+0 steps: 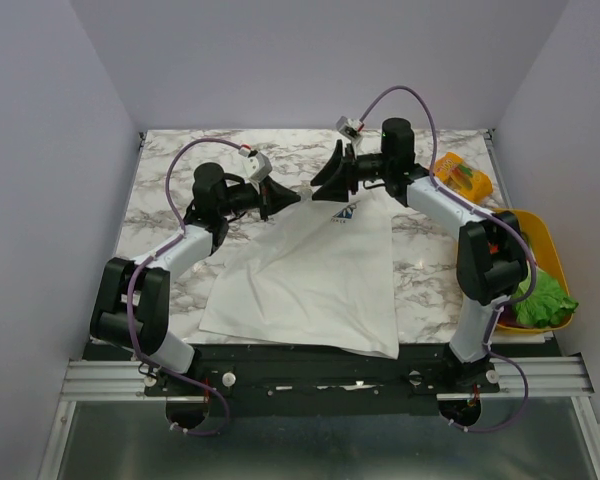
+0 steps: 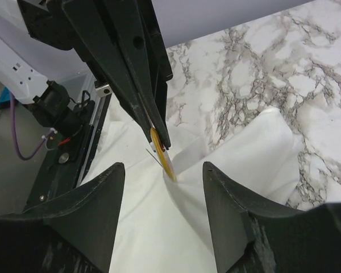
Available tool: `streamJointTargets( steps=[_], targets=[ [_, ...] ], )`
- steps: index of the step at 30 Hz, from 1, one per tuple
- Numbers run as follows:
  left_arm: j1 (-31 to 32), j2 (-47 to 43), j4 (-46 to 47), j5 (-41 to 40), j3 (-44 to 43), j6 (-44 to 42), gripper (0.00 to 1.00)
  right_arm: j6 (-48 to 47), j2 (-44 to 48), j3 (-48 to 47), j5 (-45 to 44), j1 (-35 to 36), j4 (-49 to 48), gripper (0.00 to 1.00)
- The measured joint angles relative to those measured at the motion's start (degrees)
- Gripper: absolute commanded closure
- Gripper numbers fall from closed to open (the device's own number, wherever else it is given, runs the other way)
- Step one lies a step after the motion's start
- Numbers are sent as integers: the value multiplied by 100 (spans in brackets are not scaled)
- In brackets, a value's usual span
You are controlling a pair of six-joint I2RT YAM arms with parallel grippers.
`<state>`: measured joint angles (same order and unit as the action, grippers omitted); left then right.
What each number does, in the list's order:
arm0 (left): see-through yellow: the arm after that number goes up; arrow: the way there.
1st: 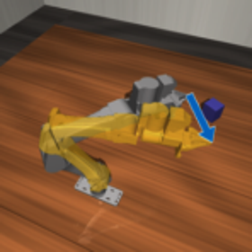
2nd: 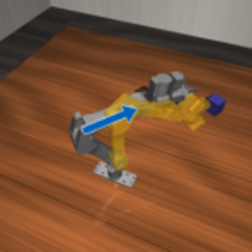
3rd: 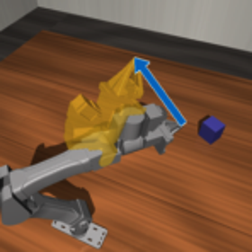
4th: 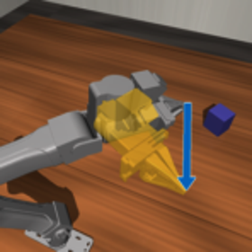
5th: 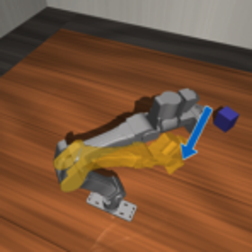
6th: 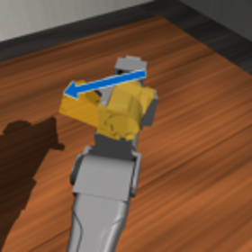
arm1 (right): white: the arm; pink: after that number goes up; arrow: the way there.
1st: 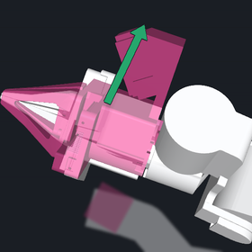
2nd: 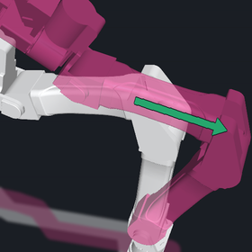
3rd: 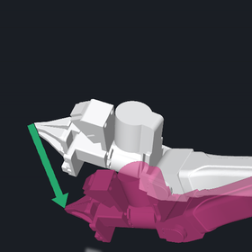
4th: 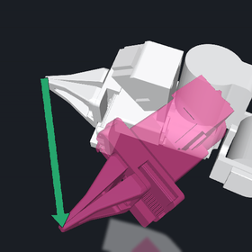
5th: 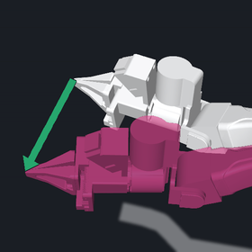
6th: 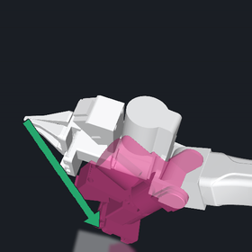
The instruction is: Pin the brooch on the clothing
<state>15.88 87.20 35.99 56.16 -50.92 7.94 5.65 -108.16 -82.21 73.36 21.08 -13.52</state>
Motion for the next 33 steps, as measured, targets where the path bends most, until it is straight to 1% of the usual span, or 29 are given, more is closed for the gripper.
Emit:
streamJointTargets(
  steps=[8, 15, 23, 25, 33],
  targets=[
    [0, 0, 146, 133, 9, 70, 100, -31, -164, -118, 155, 63, 168, 41],
    [0, 0, 256, 155, 9, 199, 100, -17, -210, -118, 238, 68, 295, 52],
    [0, 0, 369, 157, 9, 348, 100, 31, -249, -140, 214, 153, 337, 60],
    [0, 0, 378, 157, 9, 380, 100, 33, -289, -192, 177, 199, 358, 65],
    [-13, 0, 382, 153, 9, 411, 100, 96, -372, -341, 129, 249, 444, 75]
  ],
)
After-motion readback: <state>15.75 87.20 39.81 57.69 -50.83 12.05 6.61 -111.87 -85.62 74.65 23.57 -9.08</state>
